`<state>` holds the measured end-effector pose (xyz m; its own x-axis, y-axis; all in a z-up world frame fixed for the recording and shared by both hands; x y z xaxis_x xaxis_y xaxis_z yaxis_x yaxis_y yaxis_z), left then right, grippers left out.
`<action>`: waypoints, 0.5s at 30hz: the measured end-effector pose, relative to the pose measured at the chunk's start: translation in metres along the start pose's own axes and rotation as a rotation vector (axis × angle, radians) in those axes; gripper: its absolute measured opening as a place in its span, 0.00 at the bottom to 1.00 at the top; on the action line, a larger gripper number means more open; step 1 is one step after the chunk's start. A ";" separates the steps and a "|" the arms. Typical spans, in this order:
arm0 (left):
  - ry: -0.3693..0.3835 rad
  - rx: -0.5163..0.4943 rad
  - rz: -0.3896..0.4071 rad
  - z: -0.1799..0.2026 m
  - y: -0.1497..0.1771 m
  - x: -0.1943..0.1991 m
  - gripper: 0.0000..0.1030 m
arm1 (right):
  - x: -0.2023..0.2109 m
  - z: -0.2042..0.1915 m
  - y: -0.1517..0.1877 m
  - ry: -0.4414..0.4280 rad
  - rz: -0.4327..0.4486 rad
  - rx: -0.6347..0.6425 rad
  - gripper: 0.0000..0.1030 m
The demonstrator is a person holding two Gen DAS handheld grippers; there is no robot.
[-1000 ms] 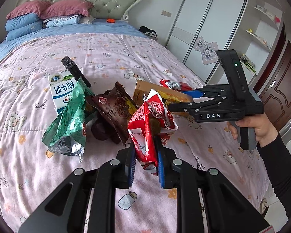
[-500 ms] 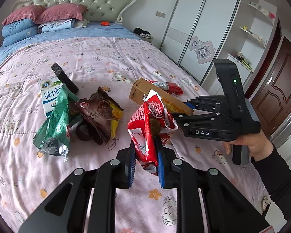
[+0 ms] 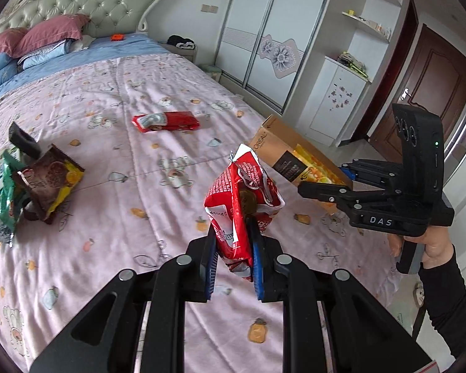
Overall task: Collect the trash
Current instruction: 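Carry the red snack bag and orange box toward the yellow bin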
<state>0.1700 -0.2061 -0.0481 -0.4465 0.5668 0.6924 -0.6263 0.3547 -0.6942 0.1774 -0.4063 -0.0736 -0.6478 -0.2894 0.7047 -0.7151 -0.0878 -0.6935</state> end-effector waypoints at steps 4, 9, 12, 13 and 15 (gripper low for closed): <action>0.041 -0.058 -0.021 0.042 -0.006 -0.020 0.19 | 0.034 0.047 0.027 -0.004 0.018 -0.130 0.37; 0.103 -0.131 -0.061 0.091 -0.016 -0.051 0.19 | 0.066 0.097 0.060 0.094 0.023 -0.224 0.37; 0.143 -0.165 -0.089 0.119 -0.023 -0.070 0.19 | 0.086 0.128 0.084 0.153 0.041 -0.294 0.37; 0.153 -0.178 -0.098 0.127 -0.025 -0.075 0.19 | 0.092 0.137 0.092 0.161 0.047 -0.322 0.37; 0.171 -0.207 -0.116 0.146 -0.028 -0.087 0.19 | 0.100 0.154 0.107 0.181 0.049 -0.371 0.37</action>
<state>0.1334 -0.3738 -0.0605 -0.2544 0.6243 0.7386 -0.5156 0.5585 -0.6498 0.0763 -0.5912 -0.1003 -0.6953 -0.1096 0.7103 -0.7071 0.2807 -0.6490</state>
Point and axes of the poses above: each gripper's, at about its wrist camera, not at the fingertips, and x roughly against the way its jaws point, z to its right, y to its underside, the point moved 5 cm from there along -x, roughly the way its jaws point, and after that the axes turned 3 degrees about -x, right-handed, at the moved point
